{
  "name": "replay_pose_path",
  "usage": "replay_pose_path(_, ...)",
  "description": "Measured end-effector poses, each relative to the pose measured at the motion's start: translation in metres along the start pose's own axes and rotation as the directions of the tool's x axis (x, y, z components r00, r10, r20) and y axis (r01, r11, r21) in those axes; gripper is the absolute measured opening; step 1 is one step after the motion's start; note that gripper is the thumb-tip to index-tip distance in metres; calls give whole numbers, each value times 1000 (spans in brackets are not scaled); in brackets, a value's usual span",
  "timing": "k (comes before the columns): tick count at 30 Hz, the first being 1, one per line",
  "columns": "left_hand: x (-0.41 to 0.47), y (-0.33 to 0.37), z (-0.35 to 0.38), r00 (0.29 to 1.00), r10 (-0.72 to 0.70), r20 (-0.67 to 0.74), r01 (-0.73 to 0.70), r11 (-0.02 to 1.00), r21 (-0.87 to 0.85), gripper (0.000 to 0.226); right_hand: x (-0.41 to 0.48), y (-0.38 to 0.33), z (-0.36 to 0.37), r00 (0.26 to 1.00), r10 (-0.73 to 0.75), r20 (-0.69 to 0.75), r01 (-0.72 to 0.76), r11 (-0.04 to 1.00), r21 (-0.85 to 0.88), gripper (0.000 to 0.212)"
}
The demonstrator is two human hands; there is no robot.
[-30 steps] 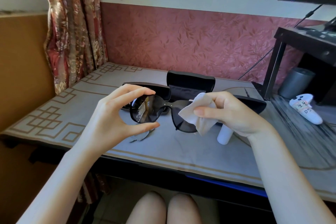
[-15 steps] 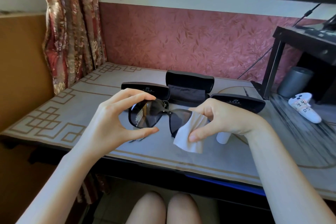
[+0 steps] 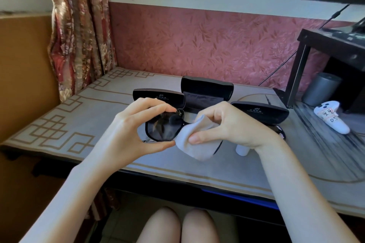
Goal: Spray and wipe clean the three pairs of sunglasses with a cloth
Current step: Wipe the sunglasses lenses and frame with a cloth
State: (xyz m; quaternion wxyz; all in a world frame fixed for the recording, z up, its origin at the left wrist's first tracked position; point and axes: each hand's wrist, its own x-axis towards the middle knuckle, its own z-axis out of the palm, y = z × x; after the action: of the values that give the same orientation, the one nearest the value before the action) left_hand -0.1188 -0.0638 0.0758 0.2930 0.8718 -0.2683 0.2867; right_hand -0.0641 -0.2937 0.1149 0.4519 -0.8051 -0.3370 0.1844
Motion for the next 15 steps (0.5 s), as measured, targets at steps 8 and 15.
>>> replay_pose_path(8,1,2,-1,999,-34,-35,34,999,-2,56,6,-5,9,986,-42,-159,51,997,56,34)
replay_pose_path(15,2,3,-4,992,-80,-96,79,997,-18,54,-3,-4,-4,993,-23,-119,31,997,65,31)
